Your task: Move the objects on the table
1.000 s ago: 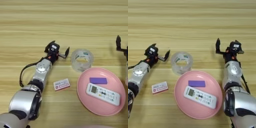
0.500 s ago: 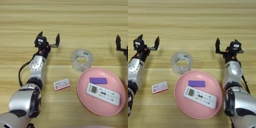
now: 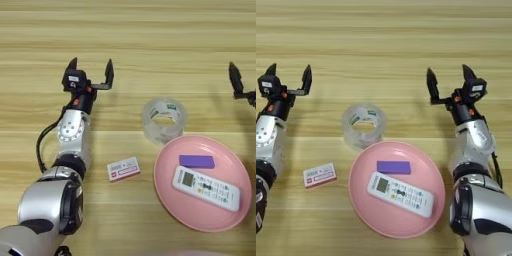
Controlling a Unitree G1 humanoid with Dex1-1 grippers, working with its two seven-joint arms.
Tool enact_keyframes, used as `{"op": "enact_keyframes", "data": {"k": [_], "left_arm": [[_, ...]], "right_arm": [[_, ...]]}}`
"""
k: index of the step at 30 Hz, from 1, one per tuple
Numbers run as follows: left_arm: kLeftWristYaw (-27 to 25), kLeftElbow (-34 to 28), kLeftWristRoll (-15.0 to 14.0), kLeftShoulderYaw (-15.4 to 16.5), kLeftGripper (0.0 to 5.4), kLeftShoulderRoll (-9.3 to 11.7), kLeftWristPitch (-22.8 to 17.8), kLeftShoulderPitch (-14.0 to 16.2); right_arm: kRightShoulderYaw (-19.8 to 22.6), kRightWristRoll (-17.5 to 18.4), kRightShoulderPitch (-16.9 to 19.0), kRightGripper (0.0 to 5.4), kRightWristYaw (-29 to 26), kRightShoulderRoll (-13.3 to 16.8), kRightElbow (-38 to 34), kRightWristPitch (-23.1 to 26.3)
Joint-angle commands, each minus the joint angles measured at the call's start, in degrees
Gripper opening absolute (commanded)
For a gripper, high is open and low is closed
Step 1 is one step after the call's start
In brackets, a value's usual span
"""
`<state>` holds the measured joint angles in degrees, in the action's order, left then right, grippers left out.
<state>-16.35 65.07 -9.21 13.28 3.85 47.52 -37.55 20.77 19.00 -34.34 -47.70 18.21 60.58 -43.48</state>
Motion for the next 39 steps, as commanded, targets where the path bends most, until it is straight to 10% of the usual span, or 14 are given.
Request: {"op": "enact_keyframes", "data": {"k": [1, 16, 39], "left_arm": [[0.5, -0.8, -0.2, 0.2, 5.37, -0.1, 0.6, -0.8], [0.7, -2.1, -0.1, 0.0, 5.37, -0.2, 1.3, -0.2], [0.4, -3.0, -0.1, -0.1, 5.37, -0.4, 1.5, 0.3]], "right_arm": [[-2.9, -0.7, 5.0, 5.40, -8.5, 4.4, -3.9, 0.8], [-8.9, -1.6, 18.3, 5.40, -23.6, 12.9, -12.0, 9.5], [-15.8, -5.8, 27.4, 5.40, -23.8, 16.6, -23.0, 11.6]]}}
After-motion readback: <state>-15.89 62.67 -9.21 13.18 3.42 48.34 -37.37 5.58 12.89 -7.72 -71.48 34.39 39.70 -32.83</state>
